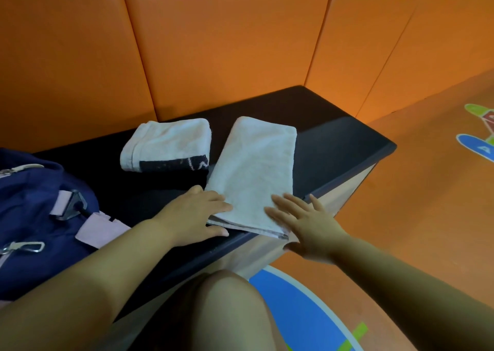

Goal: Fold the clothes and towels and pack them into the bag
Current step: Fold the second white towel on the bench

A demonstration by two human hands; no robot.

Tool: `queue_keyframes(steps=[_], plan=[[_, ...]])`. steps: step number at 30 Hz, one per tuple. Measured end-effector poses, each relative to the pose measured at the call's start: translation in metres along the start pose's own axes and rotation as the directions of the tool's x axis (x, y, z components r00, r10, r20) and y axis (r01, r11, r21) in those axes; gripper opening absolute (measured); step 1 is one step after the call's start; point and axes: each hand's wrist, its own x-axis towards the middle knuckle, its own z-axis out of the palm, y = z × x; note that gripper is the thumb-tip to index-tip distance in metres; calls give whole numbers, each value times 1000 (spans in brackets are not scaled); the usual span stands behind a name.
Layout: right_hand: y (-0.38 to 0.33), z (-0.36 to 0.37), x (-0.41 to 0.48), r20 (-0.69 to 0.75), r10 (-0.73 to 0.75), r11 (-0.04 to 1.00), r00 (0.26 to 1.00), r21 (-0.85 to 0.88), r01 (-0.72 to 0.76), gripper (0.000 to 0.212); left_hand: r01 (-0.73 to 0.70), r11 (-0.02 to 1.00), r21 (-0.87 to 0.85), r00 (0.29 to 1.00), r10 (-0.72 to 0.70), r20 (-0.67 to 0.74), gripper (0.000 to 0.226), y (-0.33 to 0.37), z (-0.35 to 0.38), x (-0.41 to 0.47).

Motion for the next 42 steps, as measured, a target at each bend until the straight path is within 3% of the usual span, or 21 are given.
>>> queue_keyframes(steps=[4,6,8,11,14,16,19,21,23,27,31,33,35,39,42], plan=[[-4,3,4,-132,29,999,991,38,-24,70,-23,1000,11,1000,23,12,94,4,1,-9],[-6,-2,4,-192,43,991,980,132,-17,55,-32,999,-2,999,32,-6,98,2,5,-13],[-5,-12,2,-233,84,959,969,282,-16,42,-37,999,-2,999,37,-26,89,3,6,-16],[1,-30,-1,-109,136,885,985,461,-71,33,-32,999,-40,998,30,-54,70,4,5,-19],[4,-44,-6,-12,161,794,987,596,-123,18,-90,984,-155,986,66,-150,24,7,4,-22],[6,-48,-10,3,201,730,980,667,-152,14,-75,952,-298,970,1,-243,21,7,1,-25],[9,-48,-15,-28,267,589,963,796,-141,12,-37,765,-642,942,-189,-279,5,11,-13,-25],[10,-48,-16,-30,252,477,967,873,-97,26,-59,650,-758,933,-234,-273,19,14,-24,-21],[11,-47,-14,-33,247,444,969,892,-83,38,-79,566,-821,931,-253,-264,24,17,-35,-15],[14,-54,1,-79,357,298,931,954,-33,23,-106,433,-895,901,-339,-270,19,20,-50,-4],[24,-60,23,-51,431,155,901,988,-19,20,-37,286,-958,950,-288,-123,34,16,-48,7],[29,-59,37,3,452,115,892,991,-62,17,41,326,-945,962,-269,-51,40,12,-40,13],[34,-55,52,54,461,109,886,987,-117,15,89,365,-927,938,-344,-46,31,9,-32,22],[42,-47,82,127,533,149,837,959,-240,15,89,341,-936,887,-455,-82,12,-1,-25,44],[48,-43,97,141,604,223,784,915,-337,20,174,452,-875,846,-523,-102,3,-10,-21,58]])
